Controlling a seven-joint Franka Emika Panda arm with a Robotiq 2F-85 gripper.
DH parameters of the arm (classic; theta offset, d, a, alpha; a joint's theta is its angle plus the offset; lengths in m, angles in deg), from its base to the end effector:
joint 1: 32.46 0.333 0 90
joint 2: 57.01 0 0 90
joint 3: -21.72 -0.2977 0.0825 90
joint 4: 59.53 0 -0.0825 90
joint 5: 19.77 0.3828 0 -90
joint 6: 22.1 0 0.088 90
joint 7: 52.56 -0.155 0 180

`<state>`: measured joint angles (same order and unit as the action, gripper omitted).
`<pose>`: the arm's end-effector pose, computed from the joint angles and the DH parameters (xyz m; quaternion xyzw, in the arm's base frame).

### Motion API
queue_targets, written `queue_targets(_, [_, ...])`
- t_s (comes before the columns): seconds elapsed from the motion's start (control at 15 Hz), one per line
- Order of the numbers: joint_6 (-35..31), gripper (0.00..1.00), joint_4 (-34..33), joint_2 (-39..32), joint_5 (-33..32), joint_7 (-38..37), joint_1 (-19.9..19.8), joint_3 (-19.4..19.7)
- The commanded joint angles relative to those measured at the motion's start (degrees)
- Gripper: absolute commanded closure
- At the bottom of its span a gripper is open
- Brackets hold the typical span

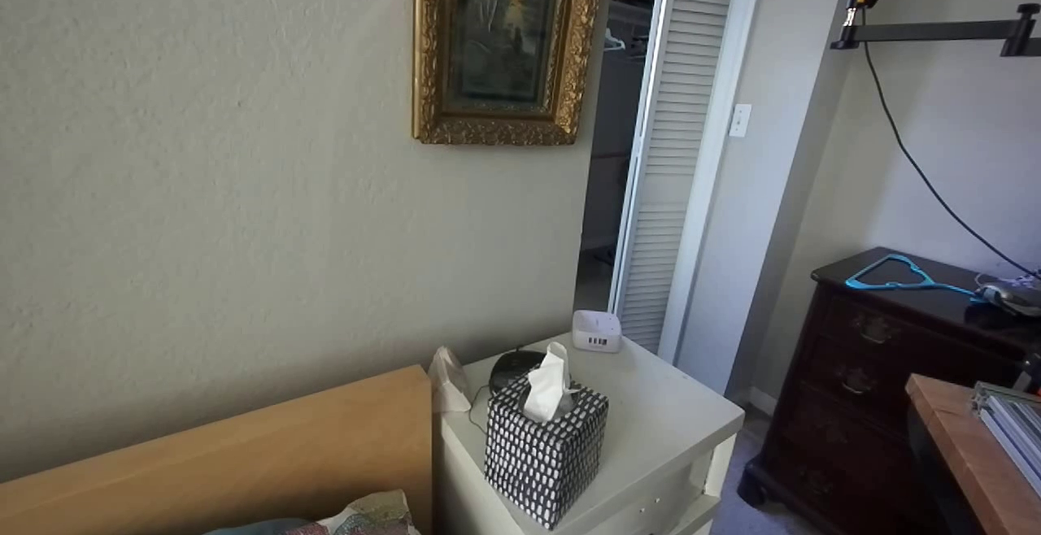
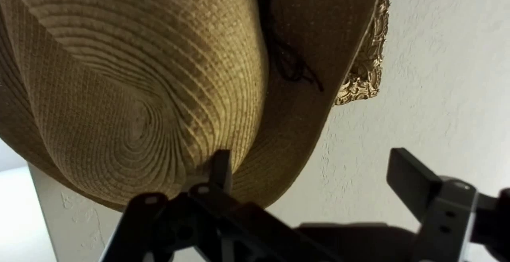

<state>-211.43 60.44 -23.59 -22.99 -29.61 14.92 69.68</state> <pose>0.5068 -0.1354 0.7399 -0.6867 -0.0344 -0.7260 0.0113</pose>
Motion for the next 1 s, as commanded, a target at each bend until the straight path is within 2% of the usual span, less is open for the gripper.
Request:
queue_targets(0.0, [0.97, 0.00, 1.23, 2.48, -0.86, 0.96, 1.44, 0.07])
queue_targets(0.13, [2.68, 0.00, 1.42, 3.13, -1.27, 1.42, 2.35, -0.10])
queue_targets(0.2, [3.94, 0.00, 1.61, 3.60, -3.68, -0.34, 2.83, 0.01])
queue_targets(0.47, [8.16, 0.00, 2.19, 6.83, -5.68, 2.44, 5.28, -1.72])
queue_targets(0.67, [5.65, 0.00, 2.07, 7.11, -6.40, 2.69, 4.03, -3.53])
queue_targets(0.93, [-2.22, 0.00, 1.60, 5.19, -6.67, 0.34, 0.26, -4.07])
